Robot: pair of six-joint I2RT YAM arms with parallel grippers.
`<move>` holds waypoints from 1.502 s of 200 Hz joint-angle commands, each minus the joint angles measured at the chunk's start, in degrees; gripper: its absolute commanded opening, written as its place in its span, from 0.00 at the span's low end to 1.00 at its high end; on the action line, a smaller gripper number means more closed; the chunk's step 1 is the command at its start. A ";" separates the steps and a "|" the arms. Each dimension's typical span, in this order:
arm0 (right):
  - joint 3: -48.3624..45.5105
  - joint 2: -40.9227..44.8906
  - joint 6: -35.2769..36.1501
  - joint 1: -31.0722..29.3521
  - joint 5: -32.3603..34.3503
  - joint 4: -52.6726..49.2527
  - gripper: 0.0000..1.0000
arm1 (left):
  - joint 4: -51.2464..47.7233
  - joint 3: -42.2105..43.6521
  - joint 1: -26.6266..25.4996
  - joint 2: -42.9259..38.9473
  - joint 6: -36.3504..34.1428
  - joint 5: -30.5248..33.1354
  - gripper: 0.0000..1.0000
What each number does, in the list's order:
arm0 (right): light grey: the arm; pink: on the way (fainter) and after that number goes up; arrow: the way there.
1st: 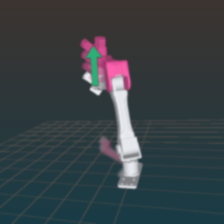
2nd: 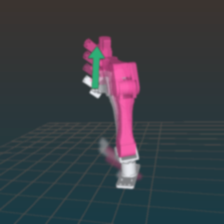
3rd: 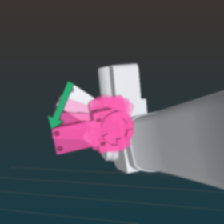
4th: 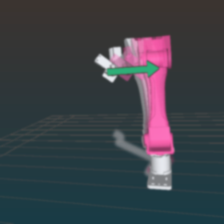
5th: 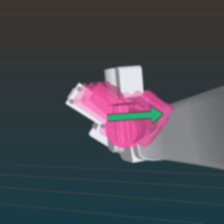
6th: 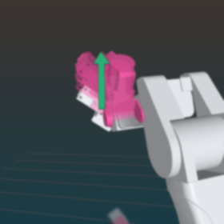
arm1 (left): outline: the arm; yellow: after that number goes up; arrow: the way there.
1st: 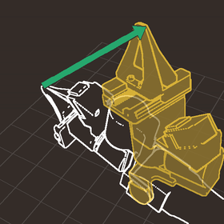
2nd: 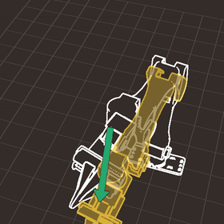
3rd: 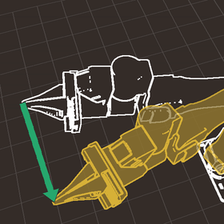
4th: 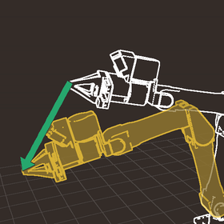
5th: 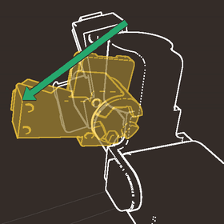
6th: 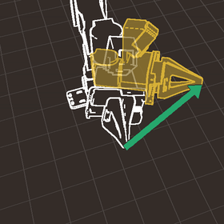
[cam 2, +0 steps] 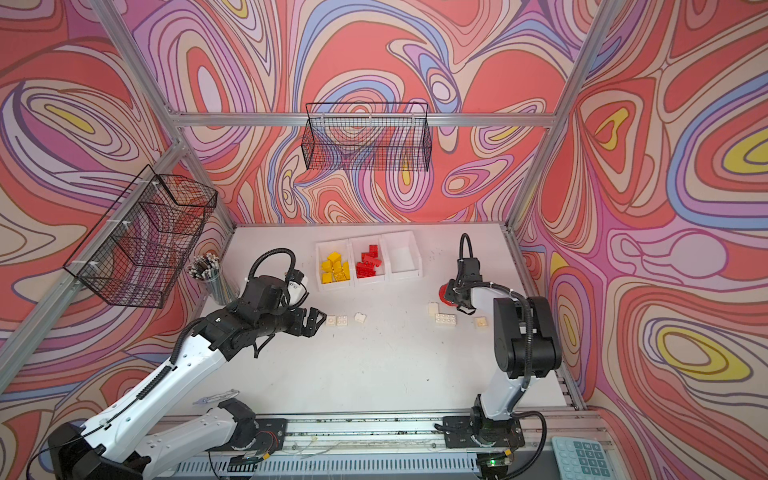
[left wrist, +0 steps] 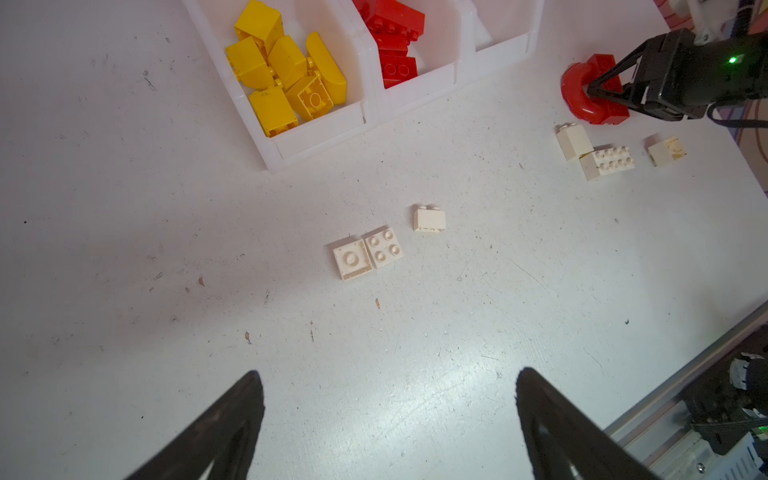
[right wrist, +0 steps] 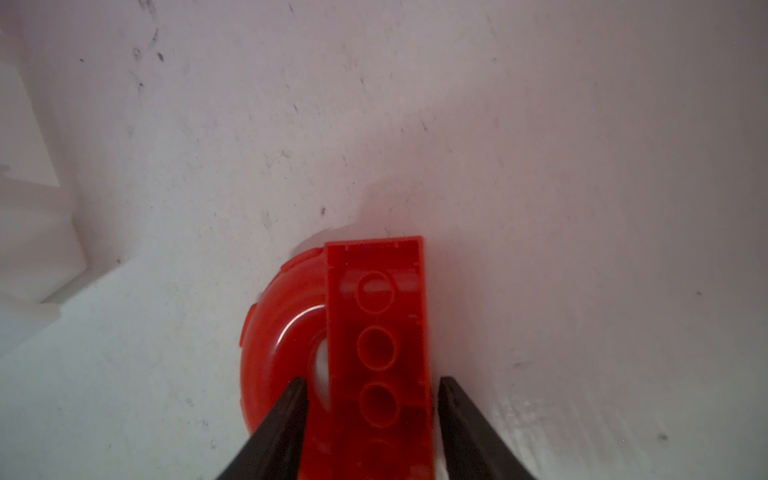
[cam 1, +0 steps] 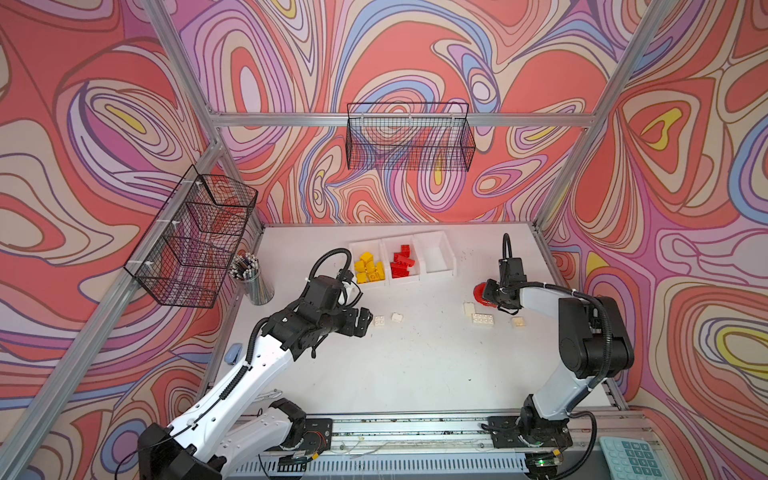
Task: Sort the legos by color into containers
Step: 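Carry the red arch piece with the right gripper over the middle compartment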
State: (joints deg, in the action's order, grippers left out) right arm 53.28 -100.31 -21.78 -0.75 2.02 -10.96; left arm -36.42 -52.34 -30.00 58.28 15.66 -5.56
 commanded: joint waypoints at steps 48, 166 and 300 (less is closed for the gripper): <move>1.34 -2.04 0.42 -2.13 4.45 -1.98 0.18 | -0.56 -0.14 0.12 -0.28 0.16 0.14 0.94; 29.12 -3.71 1.72 -18.95 0.71 -10.98 0.17 | -0.76 -0.05 0.12 -0.71 0.07 1.35 0.94; 57.63 -27.29 -0.19 -26.49 -1.06 -14.85 0.26 | -0.91 -0.09 0.11 -0.54 -0.19 1.68 0.94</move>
State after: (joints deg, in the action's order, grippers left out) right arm 108.51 -126.28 -21.17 -27.14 1.15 -25.19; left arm -36.47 -52.34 -30.00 58.15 15.64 -4.45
